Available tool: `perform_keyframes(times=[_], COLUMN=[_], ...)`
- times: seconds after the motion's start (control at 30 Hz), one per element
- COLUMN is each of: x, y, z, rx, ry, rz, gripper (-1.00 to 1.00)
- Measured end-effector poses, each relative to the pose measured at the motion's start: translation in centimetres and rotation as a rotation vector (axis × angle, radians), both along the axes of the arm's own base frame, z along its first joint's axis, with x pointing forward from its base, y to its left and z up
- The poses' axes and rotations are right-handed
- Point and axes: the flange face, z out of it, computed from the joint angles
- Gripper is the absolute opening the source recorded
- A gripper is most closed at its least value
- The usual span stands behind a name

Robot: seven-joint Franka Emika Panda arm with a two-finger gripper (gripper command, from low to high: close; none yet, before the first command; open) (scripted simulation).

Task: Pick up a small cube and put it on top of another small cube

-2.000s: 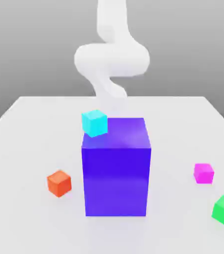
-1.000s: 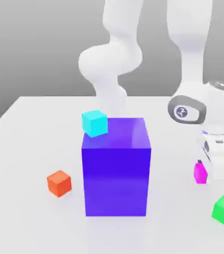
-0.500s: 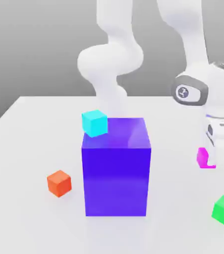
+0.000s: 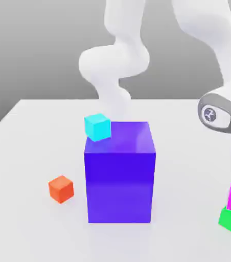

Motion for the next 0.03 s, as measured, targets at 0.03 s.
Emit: perform_keyframes(times=[0.03], x=[0.00], y=[0.00], z=[0.00], rx=[0.000], ry=[0.000], rz=[0.000], gripper=[1.00])
